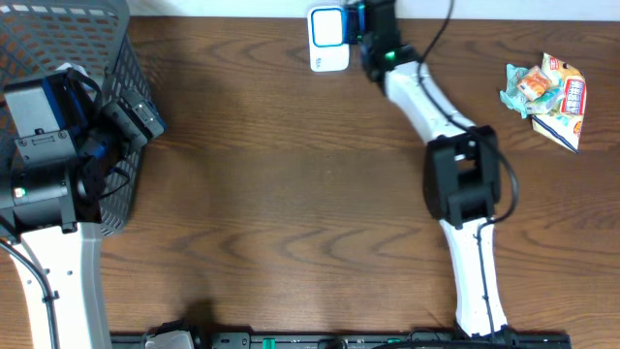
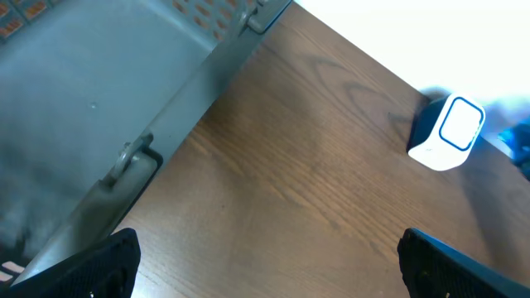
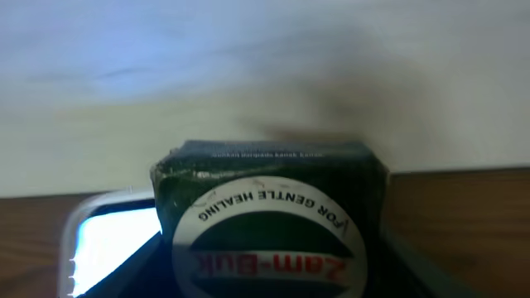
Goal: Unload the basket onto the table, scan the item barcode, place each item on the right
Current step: 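Carry the Zam-Buk box to the right edge and release it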
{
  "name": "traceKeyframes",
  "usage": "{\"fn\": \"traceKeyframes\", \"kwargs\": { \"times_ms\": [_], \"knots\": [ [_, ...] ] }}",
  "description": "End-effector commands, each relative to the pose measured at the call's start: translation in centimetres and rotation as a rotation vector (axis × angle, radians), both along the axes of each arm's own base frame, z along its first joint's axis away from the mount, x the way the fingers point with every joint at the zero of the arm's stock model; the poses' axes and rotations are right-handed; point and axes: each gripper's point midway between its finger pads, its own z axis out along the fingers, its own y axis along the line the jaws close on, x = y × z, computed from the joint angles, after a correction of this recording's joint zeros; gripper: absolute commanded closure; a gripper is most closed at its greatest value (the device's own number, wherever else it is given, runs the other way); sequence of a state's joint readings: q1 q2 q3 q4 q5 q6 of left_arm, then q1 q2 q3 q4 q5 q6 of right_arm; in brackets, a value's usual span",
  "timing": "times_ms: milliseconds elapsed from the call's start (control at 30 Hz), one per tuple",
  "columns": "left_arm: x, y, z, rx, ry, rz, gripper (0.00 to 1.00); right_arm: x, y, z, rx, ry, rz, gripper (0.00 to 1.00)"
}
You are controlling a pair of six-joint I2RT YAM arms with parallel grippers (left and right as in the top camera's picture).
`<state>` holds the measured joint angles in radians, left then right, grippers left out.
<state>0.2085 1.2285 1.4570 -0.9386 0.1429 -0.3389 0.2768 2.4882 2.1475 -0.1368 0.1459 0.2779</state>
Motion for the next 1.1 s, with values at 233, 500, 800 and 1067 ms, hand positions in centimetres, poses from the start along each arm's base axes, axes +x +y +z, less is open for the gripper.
{"fn": "traceKeyframes", "kwargs": {
  "times_ms": [233,500,800,1067],
  "knots": [
    [-0.1,0.3,0.0,0.015,0.005,0.002,0.03,-4.6,-21.6,8.6,-0.182,0.14,-0.268,0.7],
    [-0.1,0.3,0.0,0.015,0.005,0.002,0.02,-9.4,-30.9,3.9,-0.202,0.385,-0.384,0.62],
    [-0.1,0.3,0.0,0.015,0.005,0.002,0.02,-12.4,-33.3,3.2,-0.19,0.487,-0.423,0.01],
    [-0.1,0.3,0.0,0.015,0.005,0.002,0.02,-15.8,-31.1,10.4,-0.056,0.419,-0.446,0.01]
  ]
}}
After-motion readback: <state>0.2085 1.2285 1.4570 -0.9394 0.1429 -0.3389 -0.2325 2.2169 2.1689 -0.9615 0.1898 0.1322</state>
